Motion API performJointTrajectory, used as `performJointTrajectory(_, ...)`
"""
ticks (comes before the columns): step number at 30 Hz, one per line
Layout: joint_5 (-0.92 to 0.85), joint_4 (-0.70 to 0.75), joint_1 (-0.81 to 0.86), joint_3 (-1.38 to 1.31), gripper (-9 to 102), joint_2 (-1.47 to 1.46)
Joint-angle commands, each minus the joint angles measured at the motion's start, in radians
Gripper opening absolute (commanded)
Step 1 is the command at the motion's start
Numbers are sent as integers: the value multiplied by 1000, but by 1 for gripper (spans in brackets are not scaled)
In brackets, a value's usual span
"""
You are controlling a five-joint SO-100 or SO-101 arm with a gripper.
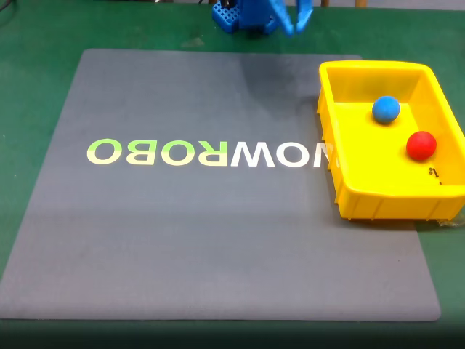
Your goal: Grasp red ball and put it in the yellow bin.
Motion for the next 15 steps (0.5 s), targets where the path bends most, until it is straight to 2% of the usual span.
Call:
performJointTrajectory(1,-6,15,71,40,0,55)
performJointTrajectory(11,-32,26,156,330,0,247)
performJointTrajectory(15,3,129,164,345,0,288)
